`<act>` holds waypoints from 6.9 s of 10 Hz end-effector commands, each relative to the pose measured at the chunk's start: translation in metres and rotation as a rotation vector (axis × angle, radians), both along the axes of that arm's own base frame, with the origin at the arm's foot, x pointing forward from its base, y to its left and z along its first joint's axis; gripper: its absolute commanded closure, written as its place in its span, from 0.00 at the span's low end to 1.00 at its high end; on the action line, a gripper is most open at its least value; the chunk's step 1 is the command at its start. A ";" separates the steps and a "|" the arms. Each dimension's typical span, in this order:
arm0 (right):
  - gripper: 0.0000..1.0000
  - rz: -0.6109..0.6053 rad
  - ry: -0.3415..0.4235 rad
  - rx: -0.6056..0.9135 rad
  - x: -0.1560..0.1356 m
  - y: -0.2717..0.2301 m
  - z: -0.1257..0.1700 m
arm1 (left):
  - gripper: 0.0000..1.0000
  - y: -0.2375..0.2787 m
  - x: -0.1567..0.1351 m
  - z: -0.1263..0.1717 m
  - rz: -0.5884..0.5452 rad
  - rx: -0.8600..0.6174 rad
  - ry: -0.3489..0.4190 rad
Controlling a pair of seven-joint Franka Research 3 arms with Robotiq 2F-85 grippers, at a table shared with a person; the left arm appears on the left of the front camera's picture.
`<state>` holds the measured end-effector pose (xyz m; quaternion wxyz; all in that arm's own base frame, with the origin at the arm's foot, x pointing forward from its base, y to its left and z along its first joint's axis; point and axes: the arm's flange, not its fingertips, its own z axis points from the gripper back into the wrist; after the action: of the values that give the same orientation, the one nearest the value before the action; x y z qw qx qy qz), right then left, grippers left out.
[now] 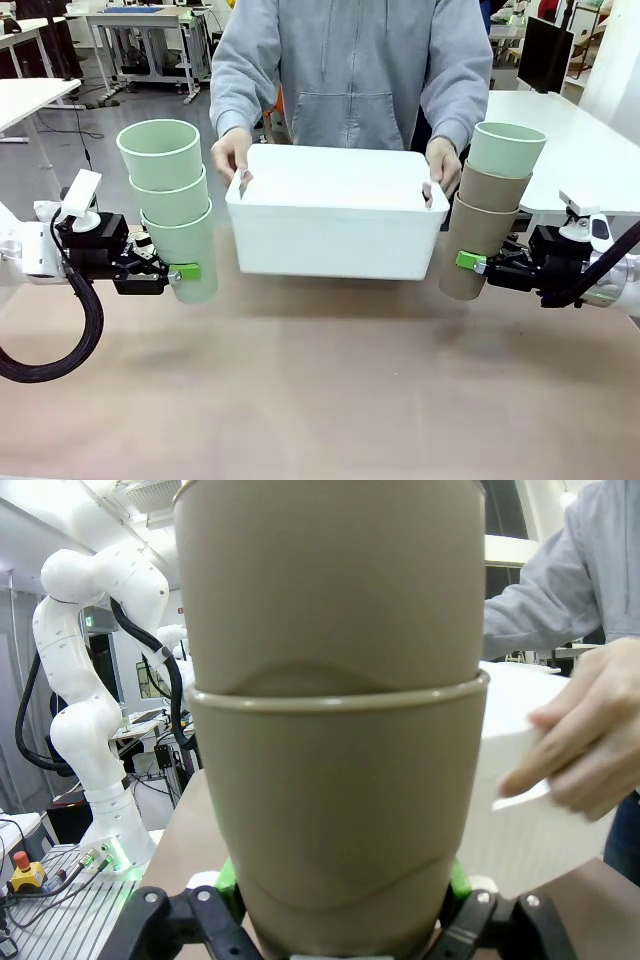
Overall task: Stack the cups and store them in the basket.
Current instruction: Place the stack of Reusable plastic cups into the Pantry Basket.
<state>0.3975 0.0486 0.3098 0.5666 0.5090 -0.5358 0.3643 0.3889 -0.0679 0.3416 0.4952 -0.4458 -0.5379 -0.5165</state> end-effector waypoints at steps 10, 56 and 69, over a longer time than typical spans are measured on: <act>0.16 -0.001 -0.014 0.002 0.000 0.001 0.004 | 0.15 -0.001 0.000 0.004 -0.001 -0.006 -0.010; 0.16 -0.001 -0.014 0.002 0.000 0.001 0.004 | 0.15 -0.215 0.079 0.038 0.038 1.006 0.182; 0.16 -0.001 -0.014 0.002 0.000 0.001 0.004 | 0.00 -0.114 0.058 0.149 -0.119 0.762 0.139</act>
<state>0.3976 0.0477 0.3095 0.5673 0.5085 -0.5362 0.3634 0.4501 -0.2138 0.4790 0.6457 -0.2560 -0.2273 -0.6825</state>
